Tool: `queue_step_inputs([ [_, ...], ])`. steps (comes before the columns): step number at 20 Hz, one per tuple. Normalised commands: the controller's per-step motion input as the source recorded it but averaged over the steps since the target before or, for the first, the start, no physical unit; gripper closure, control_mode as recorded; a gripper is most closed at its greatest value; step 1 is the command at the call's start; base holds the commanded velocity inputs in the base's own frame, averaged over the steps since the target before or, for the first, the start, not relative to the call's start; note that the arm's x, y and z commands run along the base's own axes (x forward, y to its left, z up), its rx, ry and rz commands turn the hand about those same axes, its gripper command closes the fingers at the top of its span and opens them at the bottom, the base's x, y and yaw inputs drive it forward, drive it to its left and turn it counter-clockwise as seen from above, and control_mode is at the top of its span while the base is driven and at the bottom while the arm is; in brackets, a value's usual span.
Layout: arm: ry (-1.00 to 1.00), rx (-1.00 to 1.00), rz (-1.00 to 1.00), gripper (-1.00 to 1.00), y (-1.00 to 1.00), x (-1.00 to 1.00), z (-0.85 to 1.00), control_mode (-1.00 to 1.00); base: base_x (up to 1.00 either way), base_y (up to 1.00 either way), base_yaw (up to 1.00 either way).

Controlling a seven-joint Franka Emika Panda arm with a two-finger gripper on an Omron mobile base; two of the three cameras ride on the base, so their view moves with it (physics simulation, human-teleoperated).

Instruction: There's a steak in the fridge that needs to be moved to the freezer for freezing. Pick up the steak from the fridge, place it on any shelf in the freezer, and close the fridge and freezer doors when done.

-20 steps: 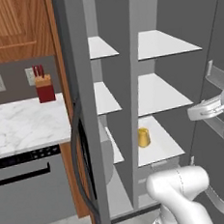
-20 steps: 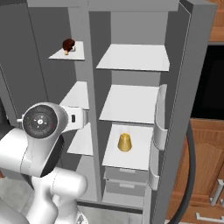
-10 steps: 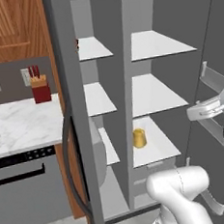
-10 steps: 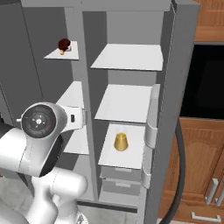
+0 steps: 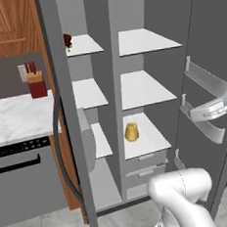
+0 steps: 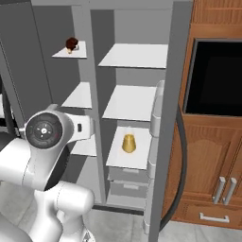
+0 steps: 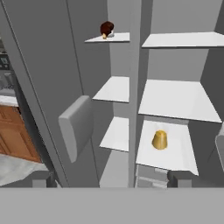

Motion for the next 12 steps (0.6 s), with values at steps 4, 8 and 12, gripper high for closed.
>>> queue_step_inputs([
  [4,0.0,0.0,0.0,-1.0,0.0,0.0,0.0,1.0,-0.24,0.0,0.0],
  [8,0.0,0.0,0.0,-1.0,0.0,0.0,0.0,1.0,0.0,0.0,0.0],
  [12,0.0,0.0,0.0,-1.0,0.0,0.0,0.0,1.0,0.0,0.0,0.0],
])
